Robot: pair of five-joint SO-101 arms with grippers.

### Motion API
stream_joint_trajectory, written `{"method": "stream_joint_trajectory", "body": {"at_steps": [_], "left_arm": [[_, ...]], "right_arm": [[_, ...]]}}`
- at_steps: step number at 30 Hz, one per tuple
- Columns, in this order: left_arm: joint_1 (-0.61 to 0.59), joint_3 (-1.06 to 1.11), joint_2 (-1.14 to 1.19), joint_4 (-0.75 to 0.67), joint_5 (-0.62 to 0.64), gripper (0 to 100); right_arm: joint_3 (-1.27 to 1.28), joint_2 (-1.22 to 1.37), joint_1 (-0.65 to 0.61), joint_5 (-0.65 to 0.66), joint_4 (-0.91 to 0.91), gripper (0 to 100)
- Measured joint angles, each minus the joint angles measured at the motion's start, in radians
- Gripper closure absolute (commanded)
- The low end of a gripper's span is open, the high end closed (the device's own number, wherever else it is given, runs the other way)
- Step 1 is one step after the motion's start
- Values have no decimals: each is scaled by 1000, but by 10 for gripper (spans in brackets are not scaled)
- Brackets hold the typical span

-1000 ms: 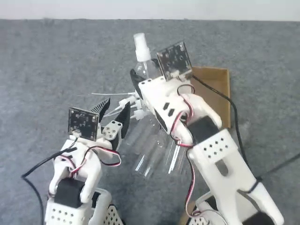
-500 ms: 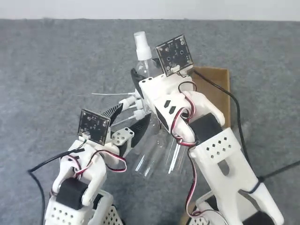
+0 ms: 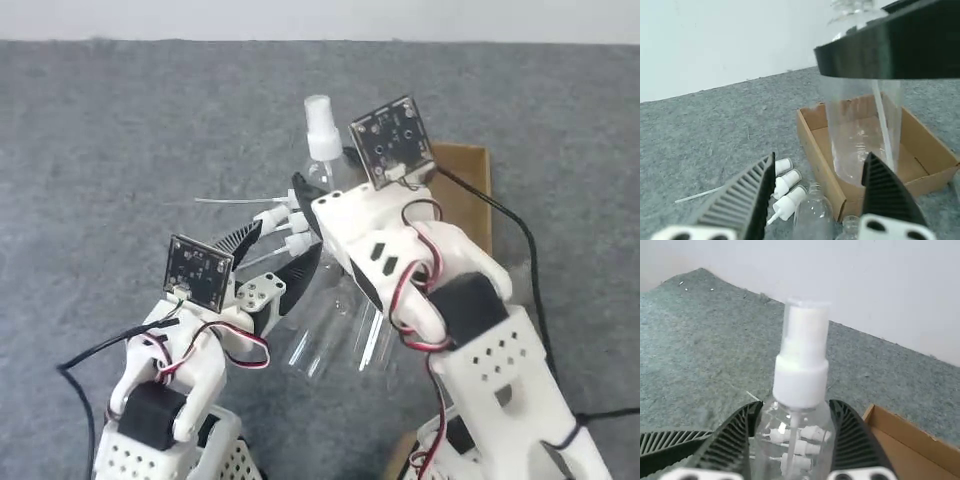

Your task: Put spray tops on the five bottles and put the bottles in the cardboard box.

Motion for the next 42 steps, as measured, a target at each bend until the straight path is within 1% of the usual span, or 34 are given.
{"method": "stream_joint_trajectory", "body": {"at_steps": [10, 12, 14, 18, 22, 25, 28, 33, 42], "left_arm": [[0, 0, 0, 0, 0, 743], [2, 0, 0, 0, 2, 761], [-3, 12, 3, 0, 5, 814], [-66, 20, 8, 0, 5, 907], [-121, 37, 3, -26, 5, 942], [-129, 60, 9, -51, 5, 959], [-129, 61, 11, -60, 5, 966], [-129, 63, 11, -60, 8, 966], [-129, 63, 11, -60, 11, 966]], "right_arm": [[2, -11, 0, 0, 12, 992], [3, -11, 8, 0, -9, 992], [20, -12, 46, 0, -78, 992], [97, 48, 161, 0, -275, 992], [163, 196, 253, 0, -471, 992], [192, 315, 307, 0, -635, 992], [193, 423, 322, 0, -760, 992], [193, 591, 325, 0, -905, 992], [193, 806, 328, 0, -1085, 992]]}}
